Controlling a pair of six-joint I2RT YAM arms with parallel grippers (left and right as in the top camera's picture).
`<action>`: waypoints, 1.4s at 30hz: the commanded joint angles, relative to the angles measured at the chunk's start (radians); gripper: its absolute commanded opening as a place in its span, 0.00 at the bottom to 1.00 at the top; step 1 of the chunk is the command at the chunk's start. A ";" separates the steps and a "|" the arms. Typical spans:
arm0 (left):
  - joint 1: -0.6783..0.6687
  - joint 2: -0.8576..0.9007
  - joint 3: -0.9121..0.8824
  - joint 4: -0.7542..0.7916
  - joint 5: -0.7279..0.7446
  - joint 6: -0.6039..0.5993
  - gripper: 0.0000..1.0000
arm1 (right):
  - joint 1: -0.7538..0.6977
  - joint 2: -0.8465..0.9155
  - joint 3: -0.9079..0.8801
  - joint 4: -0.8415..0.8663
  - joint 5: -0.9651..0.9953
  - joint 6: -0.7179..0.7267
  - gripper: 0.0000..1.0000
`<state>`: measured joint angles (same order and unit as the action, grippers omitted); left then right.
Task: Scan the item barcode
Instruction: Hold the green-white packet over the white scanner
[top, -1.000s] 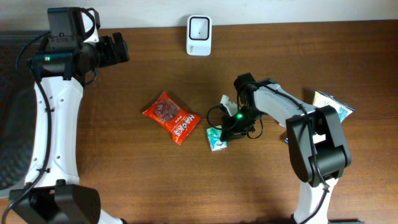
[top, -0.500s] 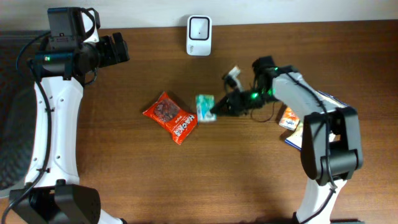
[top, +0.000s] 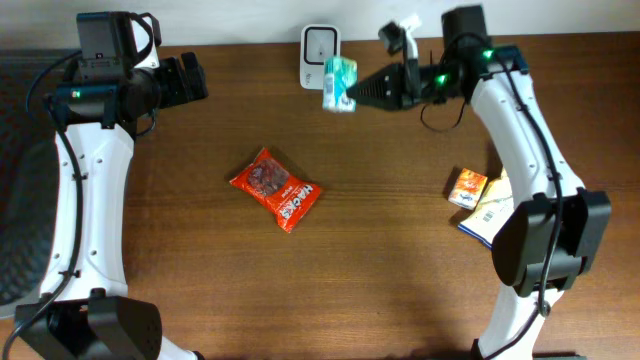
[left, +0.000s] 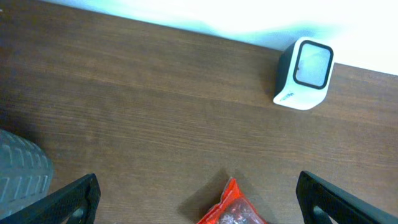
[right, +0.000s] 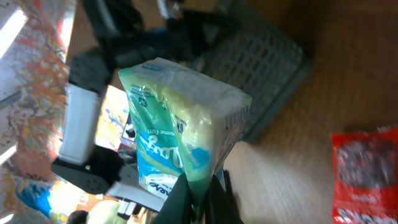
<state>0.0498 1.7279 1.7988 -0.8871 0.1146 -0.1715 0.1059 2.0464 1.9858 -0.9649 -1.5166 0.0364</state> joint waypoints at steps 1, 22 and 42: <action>-0.001 0.005 0.002 0.002 -0.004 0.017 0.99 | -0.003 -0.037 0.108 -0.003 -0.036 0.059 0.04; -0.001 0.005 0.002 0.002 -0.004 0.017 0.99 | 0.255 0.042 0.175 0.110 1.734 -0.145 0.04; -0.002 0.005 0.002 0.002 -0.004 0.017 0.99 | 0.326 0.403 0.174 0.810 1.865 -0.985 0.04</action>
<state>0.0498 1.7279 1.7988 -0.8864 0.1143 -0.1715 0.4145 2.4001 2.1490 -0.1757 0.3332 -0.7662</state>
